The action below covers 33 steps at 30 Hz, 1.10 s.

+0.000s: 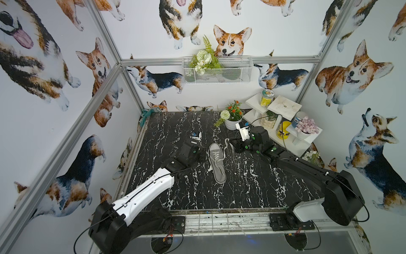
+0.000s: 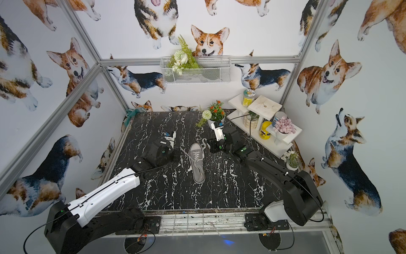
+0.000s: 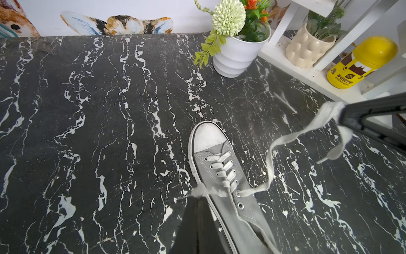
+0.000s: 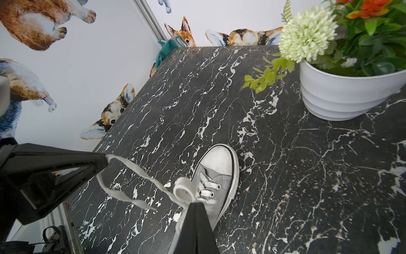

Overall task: Tie the shoes
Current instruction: Cross the shoelace with the shoelace.

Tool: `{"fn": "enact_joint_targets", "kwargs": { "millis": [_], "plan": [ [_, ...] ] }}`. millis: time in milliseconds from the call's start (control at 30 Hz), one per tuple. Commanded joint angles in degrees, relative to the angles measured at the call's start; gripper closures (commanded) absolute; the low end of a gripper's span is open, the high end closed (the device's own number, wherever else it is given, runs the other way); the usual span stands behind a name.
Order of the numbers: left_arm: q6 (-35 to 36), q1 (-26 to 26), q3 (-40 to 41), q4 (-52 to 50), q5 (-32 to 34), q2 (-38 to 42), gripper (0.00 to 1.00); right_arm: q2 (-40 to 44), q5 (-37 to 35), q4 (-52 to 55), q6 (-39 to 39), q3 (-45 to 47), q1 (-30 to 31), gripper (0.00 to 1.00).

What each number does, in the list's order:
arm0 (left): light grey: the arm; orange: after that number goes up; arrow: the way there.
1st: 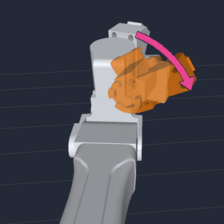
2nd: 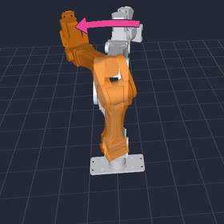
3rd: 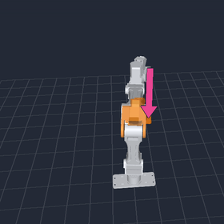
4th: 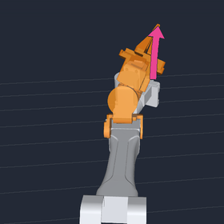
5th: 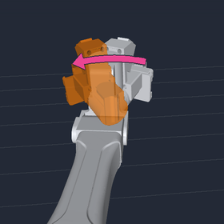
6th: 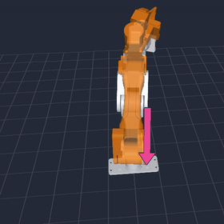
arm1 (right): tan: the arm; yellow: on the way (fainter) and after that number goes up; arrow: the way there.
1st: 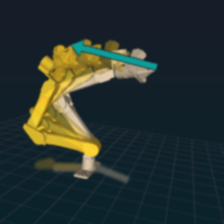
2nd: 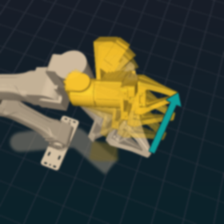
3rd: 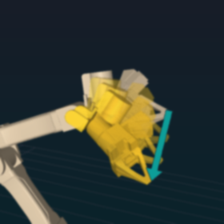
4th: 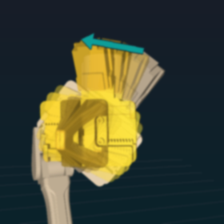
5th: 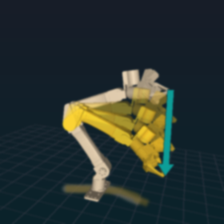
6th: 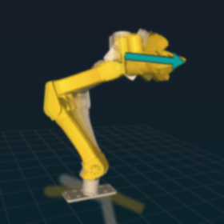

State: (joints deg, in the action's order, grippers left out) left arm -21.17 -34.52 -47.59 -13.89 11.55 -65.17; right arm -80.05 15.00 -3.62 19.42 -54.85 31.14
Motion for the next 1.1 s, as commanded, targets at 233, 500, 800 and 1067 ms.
{"fn": "enact_joint_targets", "kwargs": {
  "millis": [233,500,800,1067],
  "plan": [
    [-1.08,0.13,3.65,-4.31,-3.0,5.21,1.0,-6.64,1.01,-3.59,1.68,-7.26,3.36,1.0],
    [-4.07,0.16,10.36,-2.9,-7.54,9.94,1.0,-18.27,4.65,-5.08,2.03,-14.61,7.22,1.0],
    [-6.32,0.15,14.35,-2.82,-8.04,13.22,1.0,-28.5,9.59,-4.9,1.7,-20.75,10.6,1.0],
    [-7.96,0.16,16.91,-2.29,-9.5,14.44,1.0,-36.16,9.77,-7.63,5.08,-24.45,11.49,1.0]
  ]
}}
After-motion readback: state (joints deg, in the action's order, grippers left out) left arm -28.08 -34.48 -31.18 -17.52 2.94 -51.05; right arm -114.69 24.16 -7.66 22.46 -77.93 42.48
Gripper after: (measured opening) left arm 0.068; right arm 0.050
